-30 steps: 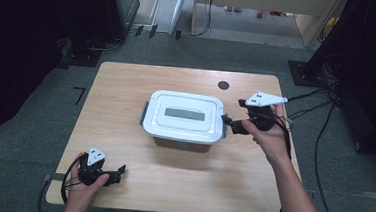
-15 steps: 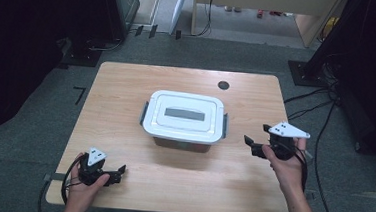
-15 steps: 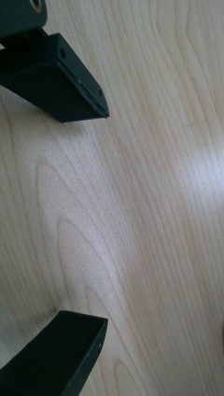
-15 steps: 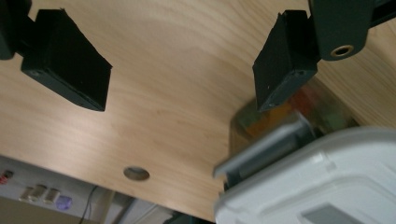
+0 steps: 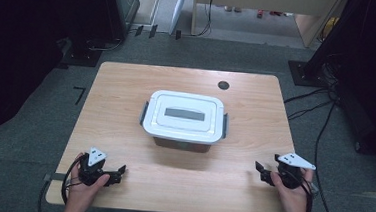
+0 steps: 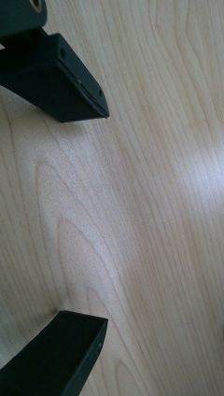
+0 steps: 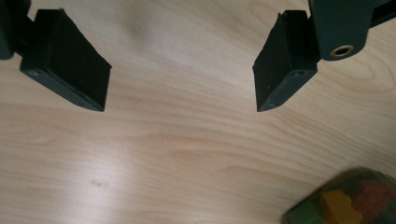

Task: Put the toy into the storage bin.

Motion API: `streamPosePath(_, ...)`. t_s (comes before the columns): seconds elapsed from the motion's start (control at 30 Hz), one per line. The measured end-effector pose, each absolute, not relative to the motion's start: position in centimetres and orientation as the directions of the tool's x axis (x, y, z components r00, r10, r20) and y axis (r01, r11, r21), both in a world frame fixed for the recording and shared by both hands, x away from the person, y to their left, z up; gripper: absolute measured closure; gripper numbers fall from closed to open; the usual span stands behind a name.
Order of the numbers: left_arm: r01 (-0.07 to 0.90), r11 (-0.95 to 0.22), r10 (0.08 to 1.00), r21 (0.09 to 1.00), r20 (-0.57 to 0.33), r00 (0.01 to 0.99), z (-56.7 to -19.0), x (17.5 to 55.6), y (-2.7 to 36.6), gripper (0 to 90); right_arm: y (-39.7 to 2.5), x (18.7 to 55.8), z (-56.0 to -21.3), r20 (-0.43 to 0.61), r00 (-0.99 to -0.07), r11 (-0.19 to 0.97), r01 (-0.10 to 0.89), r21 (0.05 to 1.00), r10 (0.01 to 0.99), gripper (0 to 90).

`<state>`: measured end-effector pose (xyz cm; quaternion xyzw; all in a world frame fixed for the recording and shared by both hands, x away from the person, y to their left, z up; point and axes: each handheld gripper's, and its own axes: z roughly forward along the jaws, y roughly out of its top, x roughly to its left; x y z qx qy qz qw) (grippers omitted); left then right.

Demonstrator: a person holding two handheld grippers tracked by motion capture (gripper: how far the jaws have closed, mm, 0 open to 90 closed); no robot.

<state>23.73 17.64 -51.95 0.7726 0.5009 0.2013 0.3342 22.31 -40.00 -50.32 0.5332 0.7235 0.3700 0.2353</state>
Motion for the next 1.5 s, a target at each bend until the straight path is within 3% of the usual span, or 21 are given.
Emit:
streamPosePath(0.27, 0.639, -0.287, 0.909, 0.714, -0.008, 0.417, -52.0, 23.7, 17.5, 2.1, -40.5, 19.4, -52.3, 0.059, -0.244, 0.116, 0.644, 0.757, 0.968, 18.7)
streamPosePath(0.4, 0.638, -0.292, 0.909, 0.712, 0.000, 0.417, -52.0, 23.7, 17.4, 2.1, -40.0, 18.6, -52.5, -0.005, -0.248, 0.169, 0.645, 0.745, 0.969, 18.3)
streamPosePath(0.53, 0.638, -0.294, 0.909, 0.711, 0.002, 0.416, -52.0, 23.7, 17.4, 2.1, -40.1, 18.7, -52.5, 0.033, -0.243, 0.141, 0.660, 0.738, 0.969, 17.9)
streamPosePath(1.5, 0.640, -0.294, 0.910, 0.710, 0.004, 0.414, -52.0, 23.9, 17.4, 2.1, -40.1, 18.8, -52.5, 0.030, -0.232, 0.137, 0.668, 0.731, 0.972, 13.5)
